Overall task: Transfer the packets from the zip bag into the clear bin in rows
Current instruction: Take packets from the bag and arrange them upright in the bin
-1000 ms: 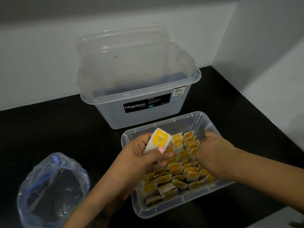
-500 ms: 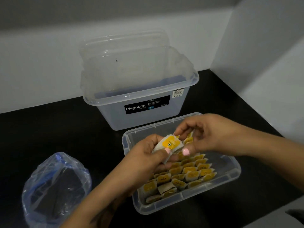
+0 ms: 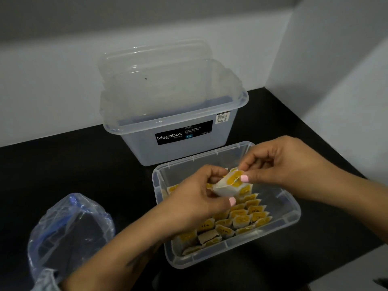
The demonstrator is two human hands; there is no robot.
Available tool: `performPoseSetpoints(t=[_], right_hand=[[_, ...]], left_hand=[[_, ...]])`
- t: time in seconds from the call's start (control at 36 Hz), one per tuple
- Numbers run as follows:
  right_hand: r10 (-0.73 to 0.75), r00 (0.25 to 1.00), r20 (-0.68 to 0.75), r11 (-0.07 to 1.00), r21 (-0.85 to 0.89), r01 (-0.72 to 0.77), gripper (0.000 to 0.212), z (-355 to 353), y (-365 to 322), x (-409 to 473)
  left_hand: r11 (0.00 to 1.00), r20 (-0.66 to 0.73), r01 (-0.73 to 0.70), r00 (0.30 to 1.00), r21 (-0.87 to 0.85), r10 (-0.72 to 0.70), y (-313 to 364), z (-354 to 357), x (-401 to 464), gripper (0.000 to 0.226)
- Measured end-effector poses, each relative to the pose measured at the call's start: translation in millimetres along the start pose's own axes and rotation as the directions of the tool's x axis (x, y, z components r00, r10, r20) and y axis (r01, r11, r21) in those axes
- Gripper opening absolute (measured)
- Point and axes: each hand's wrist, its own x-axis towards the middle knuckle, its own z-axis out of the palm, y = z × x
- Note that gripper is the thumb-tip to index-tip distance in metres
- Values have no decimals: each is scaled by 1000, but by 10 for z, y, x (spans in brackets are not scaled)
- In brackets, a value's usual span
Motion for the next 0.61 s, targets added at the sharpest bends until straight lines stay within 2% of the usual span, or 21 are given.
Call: performPoseSetpoints(t=[0.06, 0.08, 0.14, 0.22, 0.31, 0.47, 0.61], right_hand=[[-2, 1000, -9, 996, -88, 1, 8, -74, 8, -29], [-2, 1000, -6, 993, -122, 1, 8, -112, 14, -46], [6, 1000, 8, 984, -176, -4, 8, -173, 40, -71], [27, 999, 20, 977, -212, -22, 7, -233, 89, -96], [36, 998, 52, 971, -240, -23, 6, -250, 131, -118], [45, 996, 80, 973, -229, -25, 6, -266, 210, -151], [40, 996, 81, 974, -226, -21, 7, -296, 256, -169]], left_hand=[[974, -3, -24, 1000, 227, 25, 16, -60, 5, 52], [921, -18, -53, 998, 385, 65, 31, -85, 8, 51], [763, 9, -112, 990, 637, 138, 50, -109, 17, 41], [552, 119, -169, 985, 816, 126, 49, -39, 65, 31], [366, 221, -230, 973, 902, 69, 18, 77, 160, 27], [104, 288, -286, 957, 952, -4, -95, 280, 387, 18], [-26, 323, -325, 944, 945, -72, -118, 393, 481, 16]])
